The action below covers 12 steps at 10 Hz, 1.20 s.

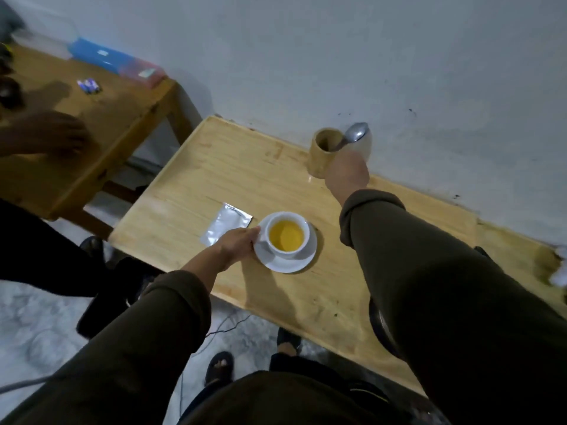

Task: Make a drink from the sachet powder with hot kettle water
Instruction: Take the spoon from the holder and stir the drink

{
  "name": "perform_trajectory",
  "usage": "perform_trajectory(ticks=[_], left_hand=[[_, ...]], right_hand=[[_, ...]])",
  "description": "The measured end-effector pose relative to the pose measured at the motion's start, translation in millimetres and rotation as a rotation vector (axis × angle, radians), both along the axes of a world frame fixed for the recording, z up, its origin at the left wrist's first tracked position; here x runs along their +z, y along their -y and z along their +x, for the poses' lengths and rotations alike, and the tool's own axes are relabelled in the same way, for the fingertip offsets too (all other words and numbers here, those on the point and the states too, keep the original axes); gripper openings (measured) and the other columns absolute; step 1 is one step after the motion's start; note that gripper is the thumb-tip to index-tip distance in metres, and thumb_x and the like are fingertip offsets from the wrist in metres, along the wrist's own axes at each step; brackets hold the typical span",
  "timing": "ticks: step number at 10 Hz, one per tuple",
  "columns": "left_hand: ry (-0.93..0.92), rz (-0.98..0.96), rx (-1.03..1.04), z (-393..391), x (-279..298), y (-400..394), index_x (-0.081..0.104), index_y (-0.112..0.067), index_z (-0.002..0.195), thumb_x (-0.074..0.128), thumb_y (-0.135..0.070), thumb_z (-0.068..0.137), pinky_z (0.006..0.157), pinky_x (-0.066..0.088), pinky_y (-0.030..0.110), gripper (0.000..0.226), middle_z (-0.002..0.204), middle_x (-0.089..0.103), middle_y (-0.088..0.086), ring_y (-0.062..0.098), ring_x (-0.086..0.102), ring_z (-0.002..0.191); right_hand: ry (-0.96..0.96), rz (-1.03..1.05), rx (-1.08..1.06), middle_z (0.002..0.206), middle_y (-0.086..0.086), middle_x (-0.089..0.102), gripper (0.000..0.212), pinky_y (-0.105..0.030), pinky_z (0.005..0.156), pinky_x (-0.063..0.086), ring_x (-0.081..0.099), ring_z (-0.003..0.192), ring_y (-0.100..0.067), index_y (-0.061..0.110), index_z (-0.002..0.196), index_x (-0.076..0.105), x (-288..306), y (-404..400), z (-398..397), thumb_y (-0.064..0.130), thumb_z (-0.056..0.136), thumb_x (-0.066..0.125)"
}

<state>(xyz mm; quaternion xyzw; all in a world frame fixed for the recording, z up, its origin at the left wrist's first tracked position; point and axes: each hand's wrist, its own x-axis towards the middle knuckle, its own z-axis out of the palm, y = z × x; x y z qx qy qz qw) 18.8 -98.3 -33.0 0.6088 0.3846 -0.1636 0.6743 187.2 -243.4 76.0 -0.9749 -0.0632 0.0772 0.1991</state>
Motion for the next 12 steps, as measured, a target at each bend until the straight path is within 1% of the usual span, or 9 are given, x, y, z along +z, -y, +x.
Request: perform_trajectory(ticks=[1,2,3,4,5,8,9,10,12], left_hand=[[-0.013,-0.013,0.036,-3,-4,1,0.059,0.000,0.125,0.050,-0.035,0.095,0.092,0.050,0.041,0.047,0.122,0.064,0.020,0.026,0.060,0.101],[-0.022,-0.014,0.067,-6,-4,1,0.062,-0.001,0.122,0.054,-0.039,0.090,0.091,0.047,0.040,0.050,0.120,0.065,0.019,0.025,0.059,0.099],[-0.043,-0.020,0.084,-6,-2,2,0.065,-0.003,0.110,0.058,-0.044,0.084,0.079,0.043,0.035,0.049,0.097,0.061,0.013,0.022,0.054,0.085],[-0.039,-0.050,0.116,-4,-5,5,0.059,-0.009,0.100,0.052,-0.033,0.094,0.064,0.047,0.021,0.025,0.082,0.055,0.007,0.012,0.054,0.065],[-0.031,-0.043,0.145,-4,-5,7,0.061,-0.011,0.096,0.051,-0.031,0.095,0.063,0.053,0.018,0.022,0.091,0.061,0.007,0.013,0.060,0.075],[-0.052,-0.038,0.194,-2,-4,8,0.064,-0.014,0.090,0.056,-0.032,0.093,0.082,0.051,0.028,0.020,0.101,0.062,0.011,0.021,0.059,0.091],[-0.071,-0.022,0.194,-1,-1,8,0.062,-0.012,0.090,0.057,-0.032,0.092,0.076,0.048,0.025,0.021,0.098,0.056,0.012,0.021,0.054,0.087],[-0.087,-0.024,0.188,1,2,8,0.061,-0.012,0.088,0.057,-0.031,0.092,0.075,0.047,0.025,0.020,0.095,0.055,0.011,0.020,0.053,0.086],[-0.064,-0.037,0.161,0,4,9,0.065,-0.011,0.099,0.060,-0.028,0.090,0.084,0.049,0.029,0.020,0.101,0.062,0.008,0.021,0.058,0.095]], right_hand=[[0.051,-0.034,0.098,0.119,-0.020,0.061,0.029,-0.045,0.091,0.049,0.058,0.111,-0.038,0.000,0.114,0.060,8,-15,13,0.012,0.093,0.044],[0.129,-0.232,0.229,0.096,-0.008,0.062,0.023,-0.042,0.088,0.051,0.061,0.100,-0.030,0.009,0.104,0.065,-7,-36,45,0.021,0.086,0.056],[0.161,-0.207,0.273,0.109,-0.014,0.061,0.018,-0.042,0.085,0.049,0.060,0.102,-0.033,0.006,0.105,0.060,1,-43,49,0.015,0.090,0.056],[0.209,-0.333,0.380,0.110,-0.016,0.065,0.018,-0.040,0.080,0.052,0.063,0.102,-0.034,0.003,0.102,0.063,-4,-47,67,0.002,0.094,0.047],[0.188,-0.446,0.470,0.096,-0.017,0.067,0.022,-0.031,0.060,0.047,0.065,0.088,-0.031,0.007,0.092,0.065,-4,-49,80,0.001,0.094,0.044],[0.186,-0.644,0.580,0.102,-0.015,0.069,0.022,-0.035,0.074,0.050,0.066,0.097,-0.032,0.000,0.097,0.066,-12,-48,95,0.007,0.094,0.045],[0.164,-0.690,0.590,0.103,-0.015,0.067,0.023,-0.036,0.079,0.050,0.064,0.102,-0.031,0.001,0.102,0.065,-14,-45,99,0.009,0.095,0.044],[0.203,-0.769,0.626,0.101,-0.011,0.061,0.024,-0.033,0.070,0.036,0.061,0.109,-0.027,0.006,0.110,0.062,-11,-42,99,0.017,0.097,0.046],[0.181,-0.809,0.623,0.086,-0.007,0.054,0.021,-0.026,0.050,0.035,0.049,0.075,-0.024,0.006,0.099,0.063,-12,-43,105,0.017,0.096,0.046]])
